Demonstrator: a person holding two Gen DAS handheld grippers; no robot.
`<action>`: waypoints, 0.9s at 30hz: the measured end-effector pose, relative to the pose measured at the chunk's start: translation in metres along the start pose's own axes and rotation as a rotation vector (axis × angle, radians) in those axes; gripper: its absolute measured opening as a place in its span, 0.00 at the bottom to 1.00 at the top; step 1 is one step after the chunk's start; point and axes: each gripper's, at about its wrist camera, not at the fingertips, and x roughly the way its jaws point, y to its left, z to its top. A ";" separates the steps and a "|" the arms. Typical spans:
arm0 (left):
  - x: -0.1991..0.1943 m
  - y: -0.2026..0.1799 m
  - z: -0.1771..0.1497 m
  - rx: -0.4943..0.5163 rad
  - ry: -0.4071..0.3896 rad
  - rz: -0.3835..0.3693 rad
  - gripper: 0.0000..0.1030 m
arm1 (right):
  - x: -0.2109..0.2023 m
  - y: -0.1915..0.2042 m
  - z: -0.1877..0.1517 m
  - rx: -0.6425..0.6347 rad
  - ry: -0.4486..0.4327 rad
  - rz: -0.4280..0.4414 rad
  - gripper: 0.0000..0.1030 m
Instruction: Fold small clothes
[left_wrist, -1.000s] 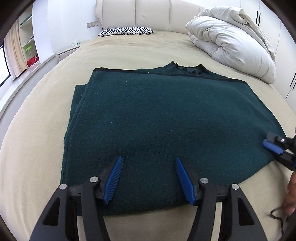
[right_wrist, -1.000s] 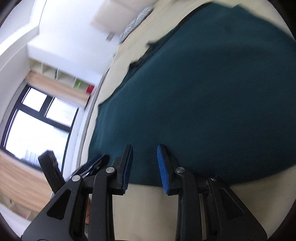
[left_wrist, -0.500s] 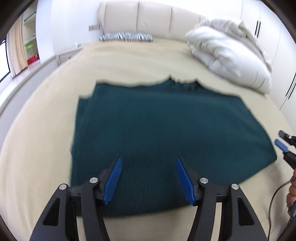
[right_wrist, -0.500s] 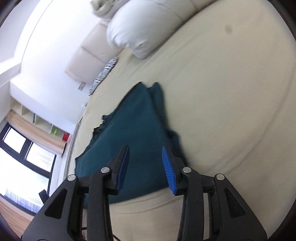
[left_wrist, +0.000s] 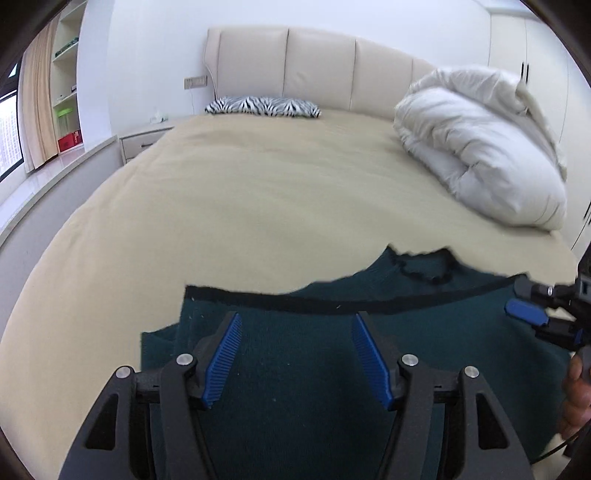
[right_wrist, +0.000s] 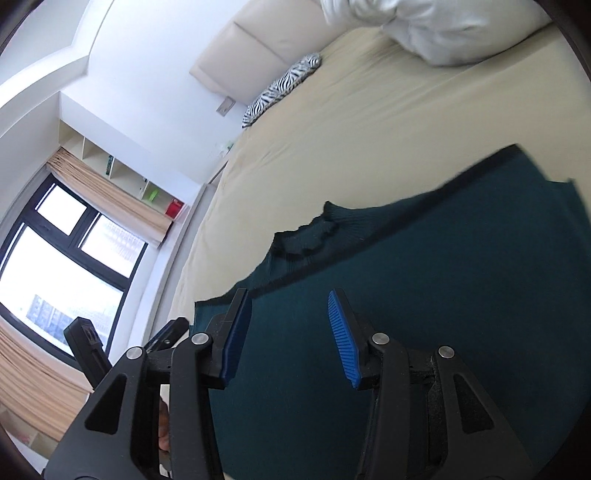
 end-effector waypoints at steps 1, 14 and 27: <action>0.009 0.003 -0.004 -0.007 0.022 0.013 0.63 | 0.014 -0.006 0.007 0.024 0.018 -0.008 0.43; 0.017 0.055 -0.018 -0.265 0.014 -0.211 0.63 | -0.037 -0.146 0.045 0.333 -0.216 0.009 0.35; -0.058 -0.004 -0.036 -0.194 0.008 -0.236 0.68 | -0.110 -0.153 0.013 0.282 -0.132 -0.139 0.53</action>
